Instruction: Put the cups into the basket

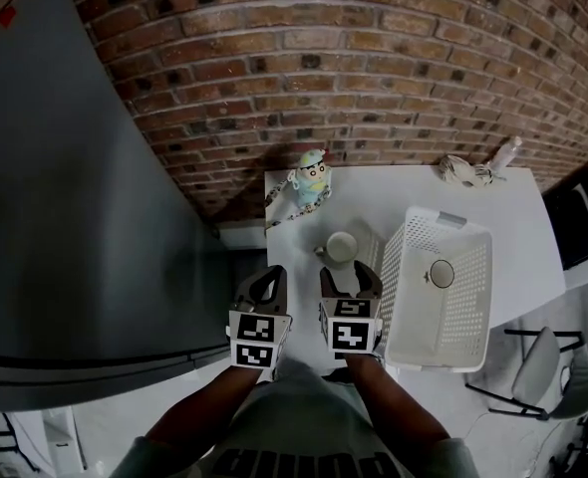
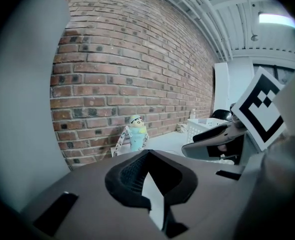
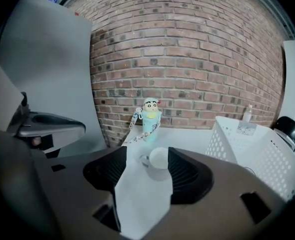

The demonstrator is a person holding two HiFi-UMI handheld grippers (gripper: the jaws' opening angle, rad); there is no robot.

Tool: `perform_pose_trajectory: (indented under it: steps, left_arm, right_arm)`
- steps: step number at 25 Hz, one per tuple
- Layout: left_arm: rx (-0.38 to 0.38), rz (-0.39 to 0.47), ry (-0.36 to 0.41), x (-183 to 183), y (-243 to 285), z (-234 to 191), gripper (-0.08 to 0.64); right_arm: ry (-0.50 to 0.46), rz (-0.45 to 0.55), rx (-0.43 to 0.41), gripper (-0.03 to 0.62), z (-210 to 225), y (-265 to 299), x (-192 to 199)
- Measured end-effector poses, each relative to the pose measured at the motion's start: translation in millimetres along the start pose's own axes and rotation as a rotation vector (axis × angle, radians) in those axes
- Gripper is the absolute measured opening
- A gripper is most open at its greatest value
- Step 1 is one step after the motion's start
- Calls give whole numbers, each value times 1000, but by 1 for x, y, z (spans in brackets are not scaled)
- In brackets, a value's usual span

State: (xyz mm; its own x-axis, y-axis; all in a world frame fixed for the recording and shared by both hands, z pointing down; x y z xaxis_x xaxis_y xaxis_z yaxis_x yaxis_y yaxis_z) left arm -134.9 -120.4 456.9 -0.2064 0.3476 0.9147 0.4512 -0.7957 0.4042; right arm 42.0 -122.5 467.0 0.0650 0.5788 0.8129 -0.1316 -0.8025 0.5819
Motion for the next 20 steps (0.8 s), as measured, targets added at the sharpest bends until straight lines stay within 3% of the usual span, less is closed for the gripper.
perform_pose_trajectory:
  steps: [7, 11, 20]
  left_arm:
    - [-17, -32, 6, 9, 20, -10, 6]
    - [-15, -50, 9, 17, 35, -13, 6]
    - [-4, -82, 20, 24, 56, -18, 6]
  right_arm:
    - [104, -96, 77, 312, 14, 50, 10]
    - [142, -101, 113, 331, 24, 70, 14]
    - [241, -105, 95, 375, 30, 103, 18]
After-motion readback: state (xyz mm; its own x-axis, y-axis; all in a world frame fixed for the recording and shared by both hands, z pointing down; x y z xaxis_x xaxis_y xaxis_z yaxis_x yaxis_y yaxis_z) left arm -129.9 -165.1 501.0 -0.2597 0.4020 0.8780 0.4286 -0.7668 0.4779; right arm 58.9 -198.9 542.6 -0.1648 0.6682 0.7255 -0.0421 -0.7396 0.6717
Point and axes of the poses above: the fingertips, and each gripper's own axes: y forward along the fingers, z to its right, x out of its underside, the point moved 10 cm from there along -y, backward along the fingers, and after that the axes turned 3 degrees about y, right-handed, at the moved point
